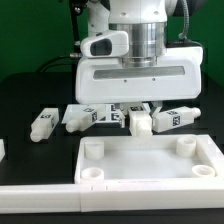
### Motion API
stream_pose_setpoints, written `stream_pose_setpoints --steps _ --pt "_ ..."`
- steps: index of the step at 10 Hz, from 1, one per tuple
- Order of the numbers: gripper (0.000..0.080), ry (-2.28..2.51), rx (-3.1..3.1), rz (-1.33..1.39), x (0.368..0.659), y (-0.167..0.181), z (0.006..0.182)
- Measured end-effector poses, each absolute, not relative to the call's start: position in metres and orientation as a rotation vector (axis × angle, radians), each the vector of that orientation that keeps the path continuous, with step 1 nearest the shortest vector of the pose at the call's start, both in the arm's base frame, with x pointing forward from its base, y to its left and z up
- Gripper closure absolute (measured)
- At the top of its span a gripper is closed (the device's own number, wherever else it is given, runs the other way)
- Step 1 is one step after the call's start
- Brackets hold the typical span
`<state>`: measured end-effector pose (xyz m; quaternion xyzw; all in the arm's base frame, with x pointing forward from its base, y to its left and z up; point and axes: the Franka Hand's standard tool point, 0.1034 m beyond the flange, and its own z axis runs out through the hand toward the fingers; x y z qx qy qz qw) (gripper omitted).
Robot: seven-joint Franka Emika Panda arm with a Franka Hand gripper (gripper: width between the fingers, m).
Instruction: Assemble desk
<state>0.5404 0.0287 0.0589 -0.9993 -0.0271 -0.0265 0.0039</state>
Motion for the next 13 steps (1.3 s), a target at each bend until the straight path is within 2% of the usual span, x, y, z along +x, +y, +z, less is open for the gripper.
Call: stream_pose_setpoints --steps 3,6,7,11,13 --pt "0.0517 -0.047 -3.126 -0.078 0.535 0.028 0.059" --pt "0.0515 0.177 -3.092 -0.012 0.458 0.033 0.06" --pt "0.0515 0.19 -3.091 0.006 0.445 0.035 0.058" --pt "0.0515 0.203 -3.091 -0.01 0.45 0.033 0.055" --pt "0.0515 0.318 -3.113 -0.048 0.409 0.015 0.027"
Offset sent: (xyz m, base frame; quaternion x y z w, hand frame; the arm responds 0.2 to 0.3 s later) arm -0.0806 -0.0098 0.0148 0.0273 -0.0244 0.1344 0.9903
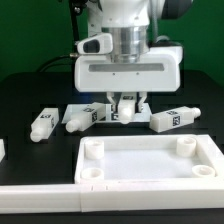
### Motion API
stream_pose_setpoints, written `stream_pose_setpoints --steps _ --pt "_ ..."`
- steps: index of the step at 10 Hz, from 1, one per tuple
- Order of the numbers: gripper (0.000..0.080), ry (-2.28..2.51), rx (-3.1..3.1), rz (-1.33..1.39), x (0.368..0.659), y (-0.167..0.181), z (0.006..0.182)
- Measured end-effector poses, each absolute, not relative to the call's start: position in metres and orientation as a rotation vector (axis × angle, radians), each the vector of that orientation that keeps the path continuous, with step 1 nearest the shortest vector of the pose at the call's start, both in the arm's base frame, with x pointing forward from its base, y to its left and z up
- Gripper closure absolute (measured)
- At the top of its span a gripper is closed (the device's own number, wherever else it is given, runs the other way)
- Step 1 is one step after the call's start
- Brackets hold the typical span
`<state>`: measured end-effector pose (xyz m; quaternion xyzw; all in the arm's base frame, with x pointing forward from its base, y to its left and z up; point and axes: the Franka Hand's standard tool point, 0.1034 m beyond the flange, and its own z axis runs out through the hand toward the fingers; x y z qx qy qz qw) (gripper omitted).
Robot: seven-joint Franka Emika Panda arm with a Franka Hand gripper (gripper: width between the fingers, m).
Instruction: Assemble desk
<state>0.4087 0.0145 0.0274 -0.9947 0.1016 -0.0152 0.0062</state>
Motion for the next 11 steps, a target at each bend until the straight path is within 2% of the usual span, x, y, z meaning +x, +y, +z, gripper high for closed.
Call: stream_pose_setpoints --steps 3,6,7,8,9,10,11 --pt "0.0515 0.371 -3.12 -0.055 0.398 0.014 0.007" --pt "0.0515 0.363 -3.122 -0.051 0.397 0.015 0.006" --pt "0.0342 0.362 -3.122 -0.05 0.397 0.015 0.006" --pt "0.022 0.362 -3.122 -0.05 0.397 0.015 0.006" --pt "0.022 0.362 -3.122 -0.05 0.397 0.015 0.006" --pt "0.0162 0.362 -3.116 -0.019 0.397 0.017 0.007" --pt "0.0153 0.373 -3.084 0.05 0.406 0.022 0.021"
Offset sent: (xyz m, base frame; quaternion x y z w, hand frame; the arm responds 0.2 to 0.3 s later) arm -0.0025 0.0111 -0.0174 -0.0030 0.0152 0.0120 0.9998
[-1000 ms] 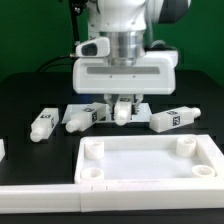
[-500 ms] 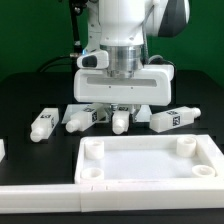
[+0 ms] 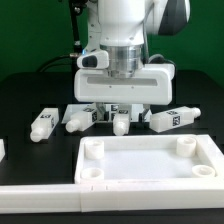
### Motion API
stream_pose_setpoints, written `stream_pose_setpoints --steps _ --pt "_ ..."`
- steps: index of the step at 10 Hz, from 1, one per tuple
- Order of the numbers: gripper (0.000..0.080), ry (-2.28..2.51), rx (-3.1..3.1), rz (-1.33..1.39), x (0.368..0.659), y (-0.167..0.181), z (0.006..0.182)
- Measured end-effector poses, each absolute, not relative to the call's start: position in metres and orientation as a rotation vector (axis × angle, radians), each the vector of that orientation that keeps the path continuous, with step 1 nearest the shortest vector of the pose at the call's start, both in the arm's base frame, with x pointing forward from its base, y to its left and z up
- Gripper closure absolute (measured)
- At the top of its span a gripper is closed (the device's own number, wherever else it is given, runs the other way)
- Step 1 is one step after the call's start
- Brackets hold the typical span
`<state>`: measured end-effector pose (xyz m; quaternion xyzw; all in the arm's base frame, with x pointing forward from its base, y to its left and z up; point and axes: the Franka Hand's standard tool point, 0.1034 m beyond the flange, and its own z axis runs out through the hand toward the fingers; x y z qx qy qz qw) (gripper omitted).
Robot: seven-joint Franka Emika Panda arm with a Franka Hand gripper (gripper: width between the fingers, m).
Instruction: Assemble desk
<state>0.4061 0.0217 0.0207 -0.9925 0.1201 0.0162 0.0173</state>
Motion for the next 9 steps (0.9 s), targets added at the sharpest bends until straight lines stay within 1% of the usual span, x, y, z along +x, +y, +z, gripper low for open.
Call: stream_pose_setpoints --steps 1,3,4,6,9 --pt "0.0153 0.392 -3.056 0.069 0.419 0.026 0.037" --pt "0.0151 0.55 -2.992 0.148 0.442 0.055 0.061" --pt "0.0151 0.556 -2.989 0.139 0.447 0.061 0.062" --pt "0.0151 0.559 -2.991 0.145 0.444 0.058 0.059" --pt "0.0151 0.91 -2.874 0.165 0.45 0.069 0.059"
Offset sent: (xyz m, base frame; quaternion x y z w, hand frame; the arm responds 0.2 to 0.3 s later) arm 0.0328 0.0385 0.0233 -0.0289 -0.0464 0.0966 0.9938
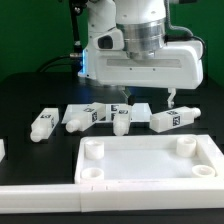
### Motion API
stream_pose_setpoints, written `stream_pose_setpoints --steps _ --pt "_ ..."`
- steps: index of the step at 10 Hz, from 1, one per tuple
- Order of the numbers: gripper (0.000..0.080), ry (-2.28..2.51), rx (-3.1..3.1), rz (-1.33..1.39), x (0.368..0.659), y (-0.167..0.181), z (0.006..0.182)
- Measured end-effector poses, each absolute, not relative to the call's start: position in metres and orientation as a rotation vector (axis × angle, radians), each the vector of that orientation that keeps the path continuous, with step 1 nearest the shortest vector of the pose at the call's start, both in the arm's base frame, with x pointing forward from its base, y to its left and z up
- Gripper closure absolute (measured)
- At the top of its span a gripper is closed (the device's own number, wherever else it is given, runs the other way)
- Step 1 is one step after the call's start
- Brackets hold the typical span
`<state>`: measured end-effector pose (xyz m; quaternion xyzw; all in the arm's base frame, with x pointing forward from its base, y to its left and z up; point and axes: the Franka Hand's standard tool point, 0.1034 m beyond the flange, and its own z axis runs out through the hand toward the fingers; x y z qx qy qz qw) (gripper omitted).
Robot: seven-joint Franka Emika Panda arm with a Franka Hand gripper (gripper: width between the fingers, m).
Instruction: Assemble desk
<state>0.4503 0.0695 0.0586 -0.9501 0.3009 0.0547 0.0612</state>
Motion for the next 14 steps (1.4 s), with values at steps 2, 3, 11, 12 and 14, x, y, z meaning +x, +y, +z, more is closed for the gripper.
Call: stream_pose_setpoints --steps 2,3,11,12,14 --pt "0.0151 1.257 -2.703 0.168 0.451 0.075 0.056" --pt "0.0151 1.294 -2.698 0.186 0.448 0.083 0.056" --pt "0.0151 1.371 -2.278 0.678 0.433 0.081 0.043" --pt "0.0151 1.342 -2.255 0.725 0.432 0.079 0.042" --pt "0.0151 1.08 -2.192 0.884 0.436 0.081 0.037"
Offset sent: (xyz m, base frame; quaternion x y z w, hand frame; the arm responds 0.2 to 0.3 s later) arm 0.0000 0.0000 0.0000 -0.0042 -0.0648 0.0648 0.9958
